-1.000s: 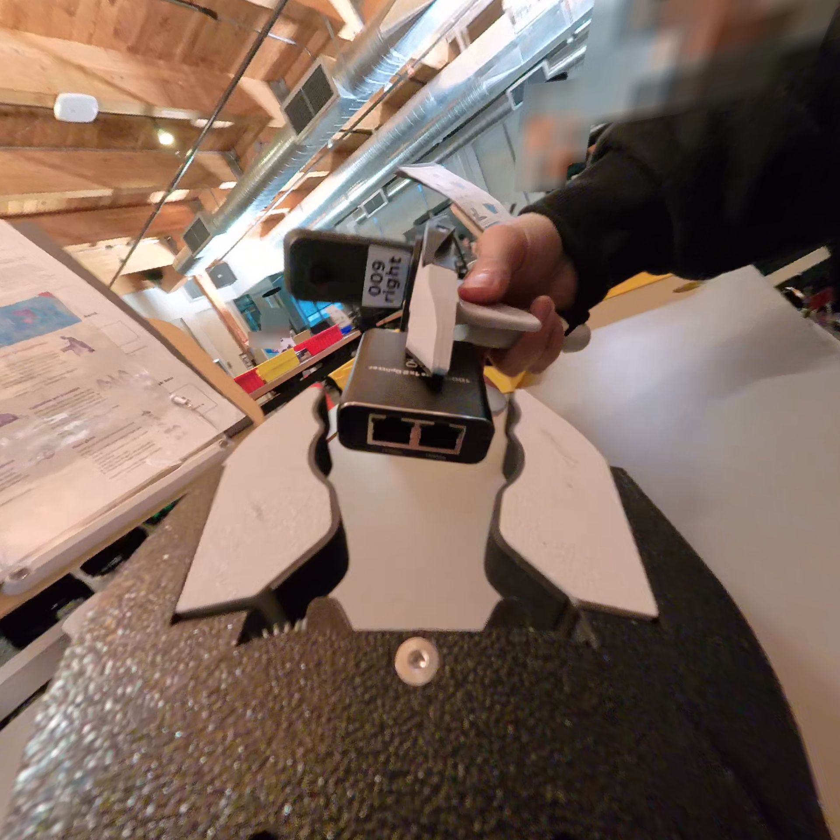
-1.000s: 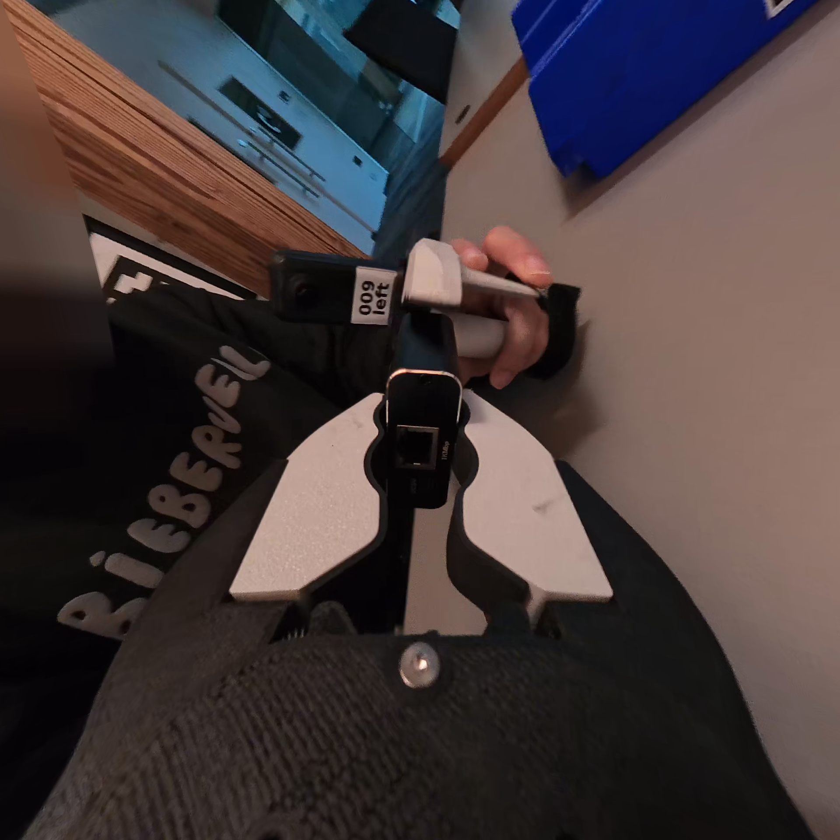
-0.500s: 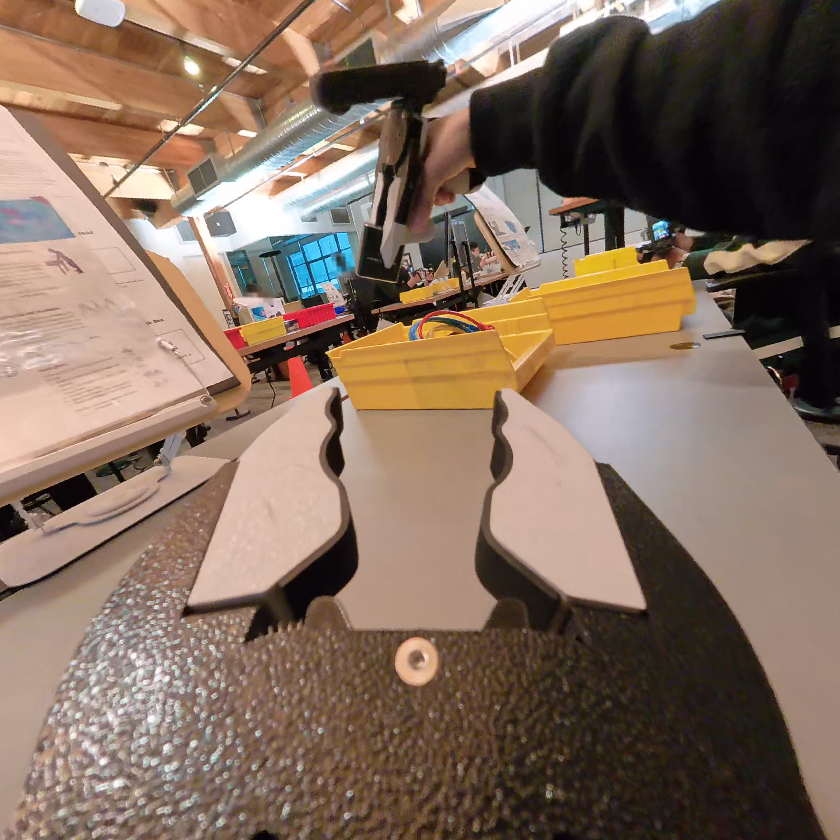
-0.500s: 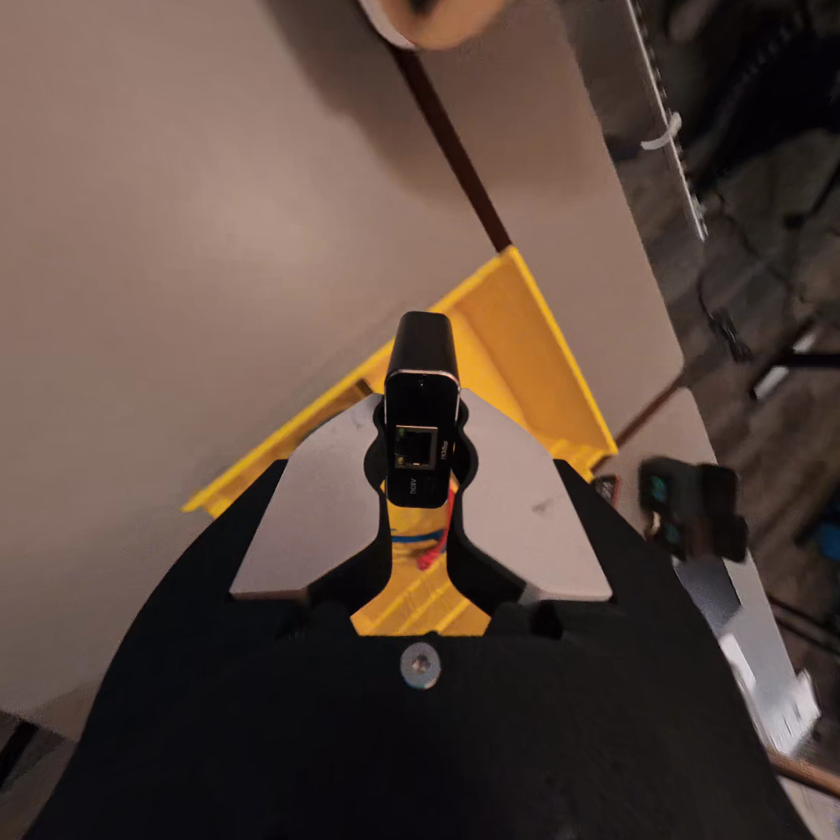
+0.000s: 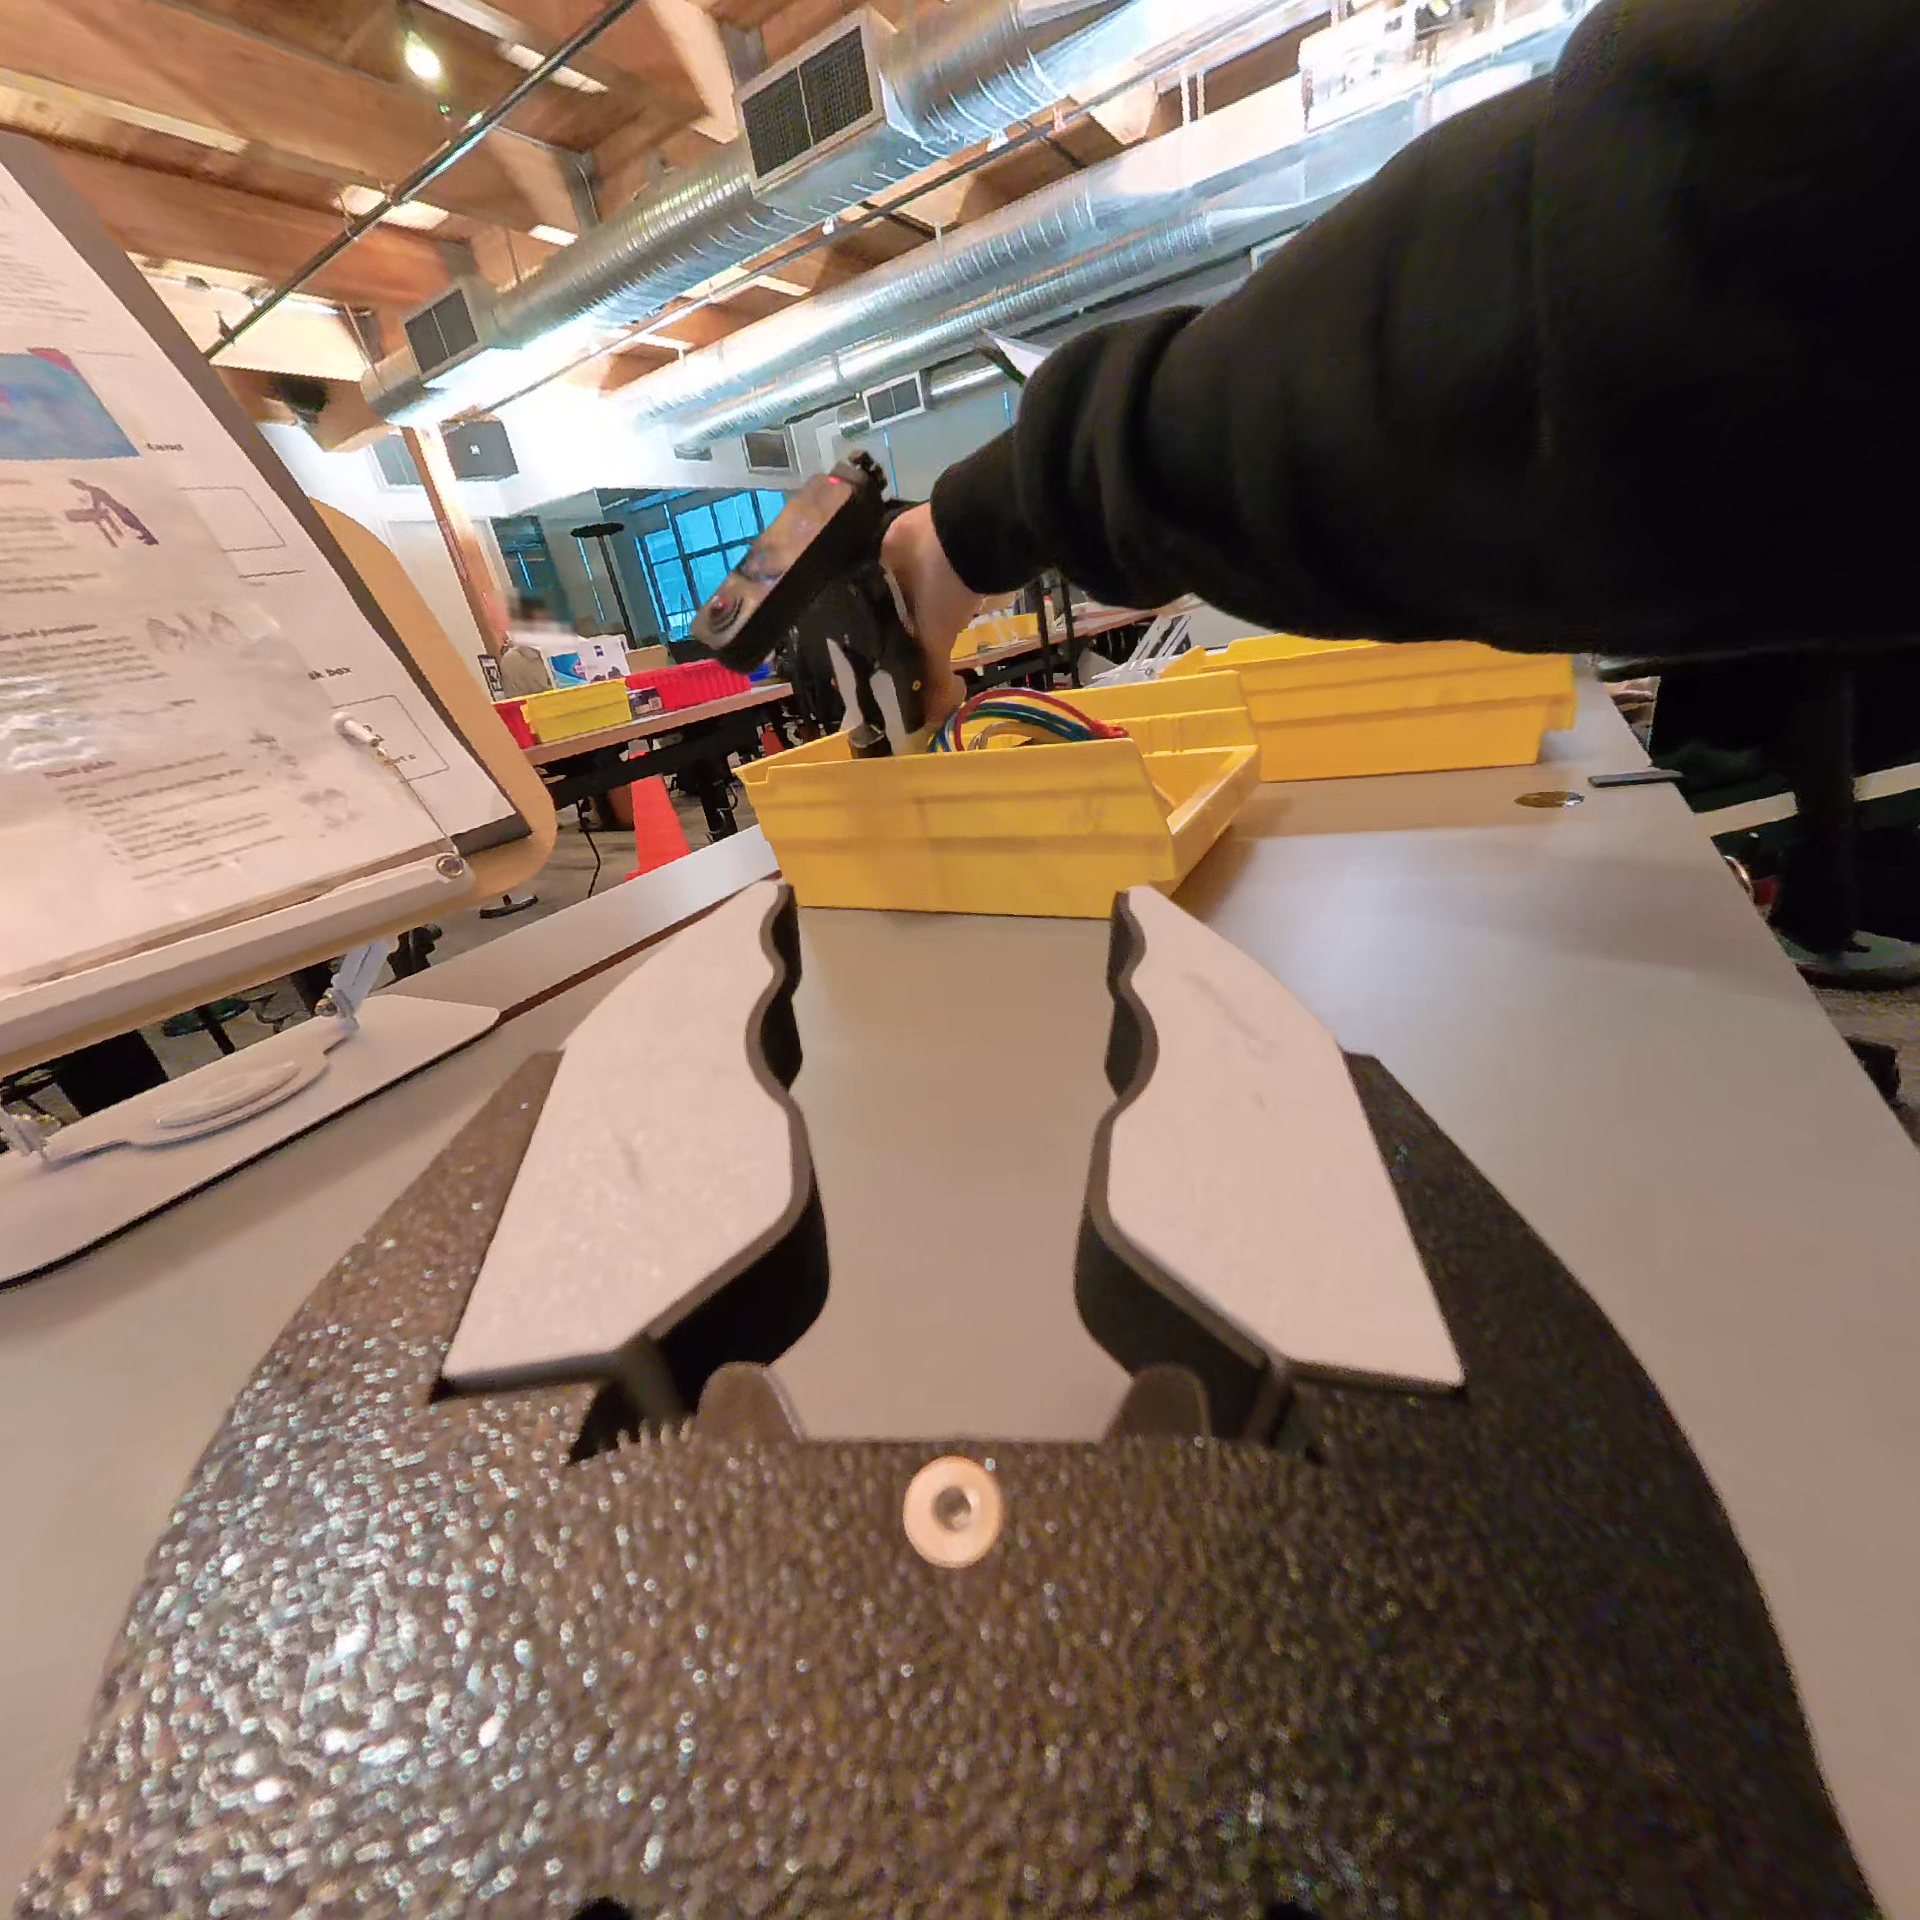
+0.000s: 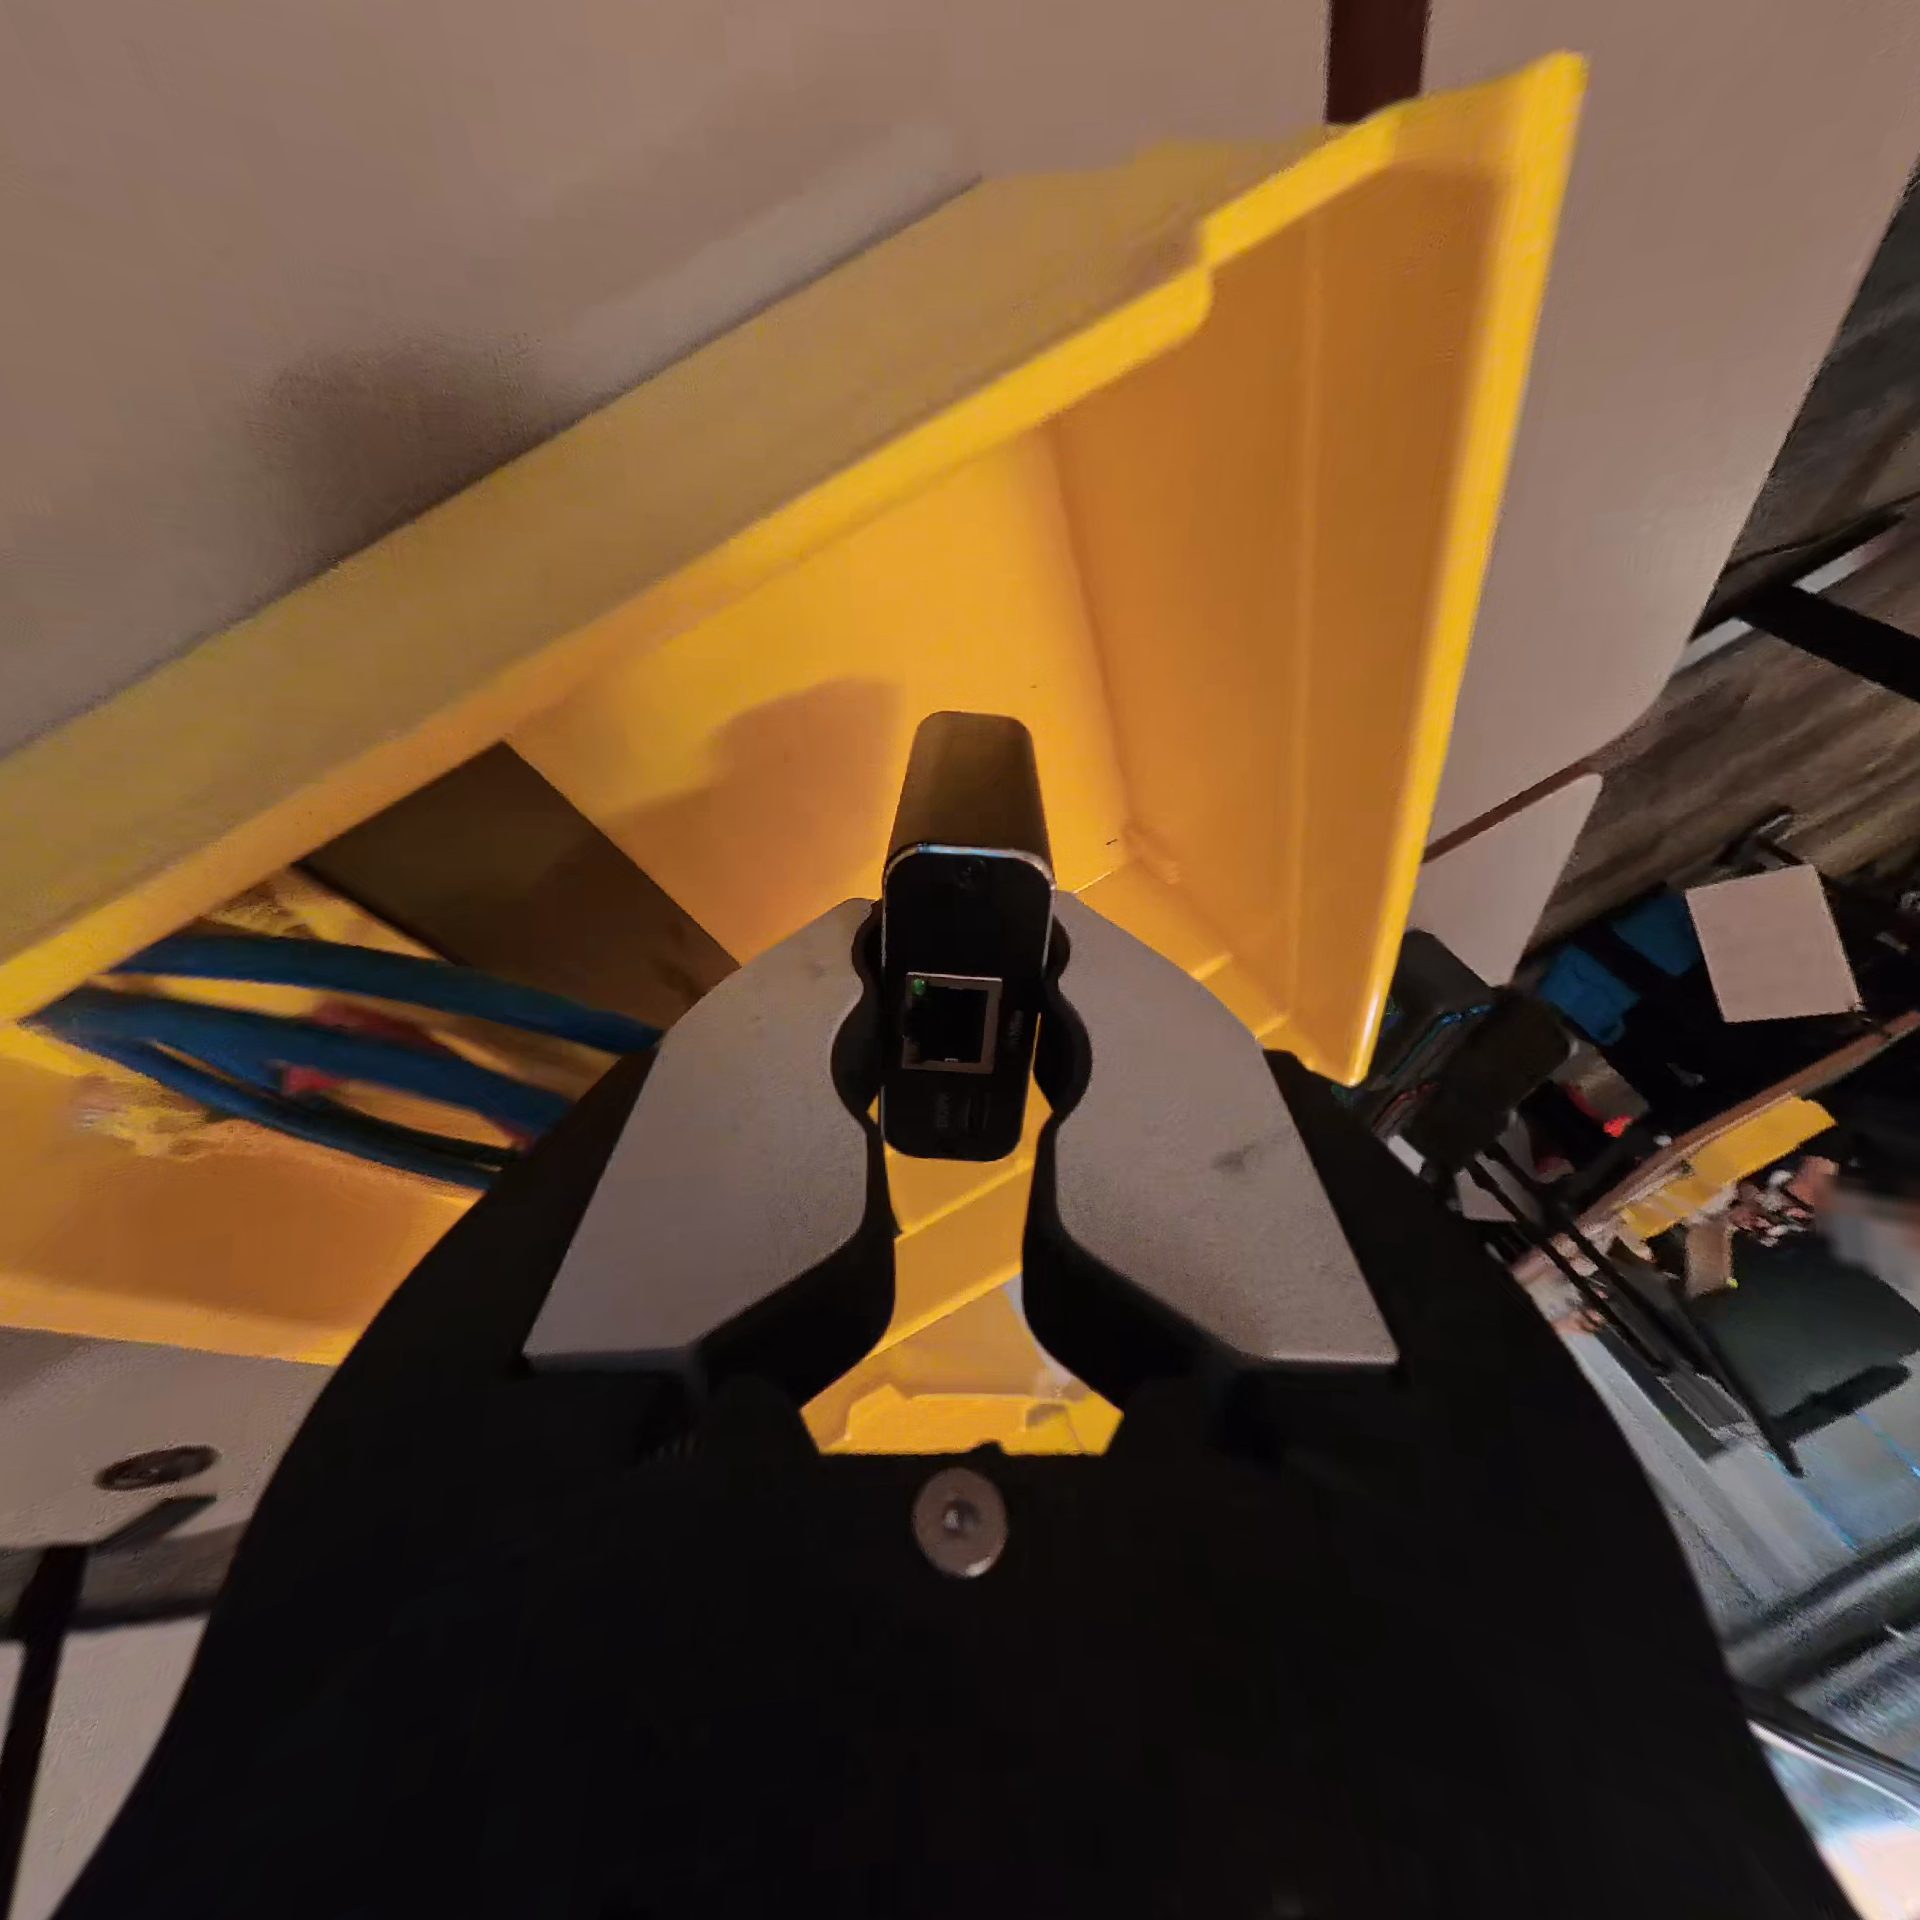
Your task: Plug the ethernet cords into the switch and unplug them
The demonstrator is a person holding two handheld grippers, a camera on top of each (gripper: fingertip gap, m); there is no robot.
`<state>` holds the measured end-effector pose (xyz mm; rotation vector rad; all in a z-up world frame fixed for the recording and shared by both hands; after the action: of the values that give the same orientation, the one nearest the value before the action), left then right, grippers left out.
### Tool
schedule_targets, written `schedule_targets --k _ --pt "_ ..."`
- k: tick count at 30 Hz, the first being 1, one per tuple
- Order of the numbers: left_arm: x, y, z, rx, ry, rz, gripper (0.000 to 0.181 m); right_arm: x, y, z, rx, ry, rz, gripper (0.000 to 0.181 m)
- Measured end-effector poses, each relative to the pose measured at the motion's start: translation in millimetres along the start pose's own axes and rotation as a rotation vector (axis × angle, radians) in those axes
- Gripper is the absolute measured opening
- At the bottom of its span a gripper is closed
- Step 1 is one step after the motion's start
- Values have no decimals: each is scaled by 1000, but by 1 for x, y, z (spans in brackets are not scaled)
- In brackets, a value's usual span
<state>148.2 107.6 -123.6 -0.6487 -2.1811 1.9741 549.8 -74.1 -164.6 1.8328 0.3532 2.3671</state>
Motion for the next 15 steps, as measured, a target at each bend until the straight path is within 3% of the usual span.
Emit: schedule_targets --k 5,8,12,15 --pt "1 2 1 22 11 -11 59 -20 -4 2 47 -38 -98 26" --pt "2 4 3 21 20 -17 59 -23 -14 -1 35 -61 -44 29" --pt "2 4 1 35 21 -12 59 -15 -16 5 29 -5 -2 41" --pt "4 2 -2 53 9 1 59 8 -9 15 -67 80 93 48"
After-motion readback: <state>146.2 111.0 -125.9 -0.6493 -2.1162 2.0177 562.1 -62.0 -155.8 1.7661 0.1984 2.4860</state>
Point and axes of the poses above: each gripper's, where its closed fingertips meet, x back along the fingers, y out of its underside, z = x × y across the jaws, the point moved 1 cm from there along x, back along the fingers, and after that the axes turned 9 degrees about -y, right-handed, at the moved point
